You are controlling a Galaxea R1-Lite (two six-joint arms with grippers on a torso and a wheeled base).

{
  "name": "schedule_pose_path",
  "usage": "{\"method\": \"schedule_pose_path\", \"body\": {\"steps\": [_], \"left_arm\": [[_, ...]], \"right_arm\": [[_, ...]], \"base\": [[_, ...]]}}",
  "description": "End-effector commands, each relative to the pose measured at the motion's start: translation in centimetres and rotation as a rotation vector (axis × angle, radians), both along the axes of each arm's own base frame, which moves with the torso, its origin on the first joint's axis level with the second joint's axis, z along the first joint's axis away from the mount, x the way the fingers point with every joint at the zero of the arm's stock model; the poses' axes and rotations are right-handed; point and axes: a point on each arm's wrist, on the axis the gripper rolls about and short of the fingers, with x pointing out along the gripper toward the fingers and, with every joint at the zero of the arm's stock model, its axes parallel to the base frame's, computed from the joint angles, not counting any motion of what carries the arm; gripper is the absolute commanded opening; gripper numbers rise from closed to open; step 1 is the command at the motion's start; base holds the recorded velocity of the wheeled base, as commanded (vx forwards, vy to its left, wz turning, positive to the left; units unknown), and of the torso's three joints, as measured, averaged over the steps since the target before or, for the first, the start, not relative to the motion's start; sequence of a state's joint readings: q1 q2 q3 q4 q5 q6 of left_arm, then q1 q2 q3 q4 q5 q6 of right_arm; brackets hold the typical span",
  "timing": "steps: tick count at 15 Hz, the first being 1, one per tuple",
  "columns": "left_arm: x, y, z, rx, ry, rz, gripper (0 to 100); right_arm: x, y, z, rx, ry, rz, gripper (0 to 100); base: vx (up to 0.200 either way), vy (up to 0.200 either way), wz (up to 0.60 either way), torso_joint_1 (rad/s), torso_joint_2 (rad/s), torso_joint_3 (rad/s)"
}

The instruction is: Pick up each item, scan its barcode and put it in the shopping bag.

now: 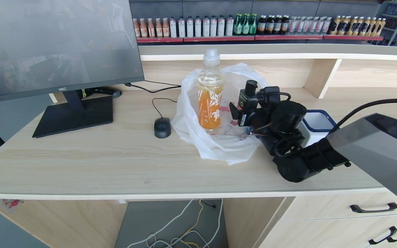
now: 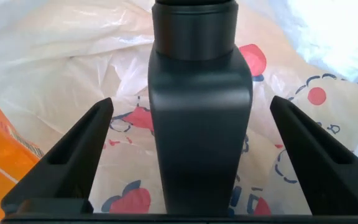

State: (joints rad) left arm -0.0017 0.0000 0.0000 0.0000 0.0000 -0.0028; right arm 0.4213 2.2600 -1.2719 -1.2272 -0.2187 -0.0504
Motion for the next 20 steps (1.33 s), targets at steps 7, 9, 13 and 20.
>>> {"method": "schedule_pose_path", "body": {"steps": [7,9,13,20], "left_arm": [[0.0,0.0,0.0,0.000,0.000,0.002,100],[0.0,0.0,0.0,0.000,0.000,0.002,100],[0.0,0.0,0.0,0.000,0.000,0.000,100],[0.0,0.0,0.0,0.000,0.000,0.000,100]], "right_arm": [[-5.8,-2.4,8.1,0.067,-0.150,-0.017,100],[-9.8,-3.7,10.0,0.074,-0.163,-0.003,100],[-20.5,-7.9,10.8,0.073,-0.157,0.022,100],[-31.7,-13.6,4.5,0.042,-0.085,0.025,100]], "base": [[0.000,0.000,0.00,0.000,0.00,0.000],[0.000,0.000,0.00,0.000,0.00,0.000],[0.000,0.000,0.00,0.000,0.00,0.000],[0.000,0.000,0.00,0.000,0.00,0.000]]}}
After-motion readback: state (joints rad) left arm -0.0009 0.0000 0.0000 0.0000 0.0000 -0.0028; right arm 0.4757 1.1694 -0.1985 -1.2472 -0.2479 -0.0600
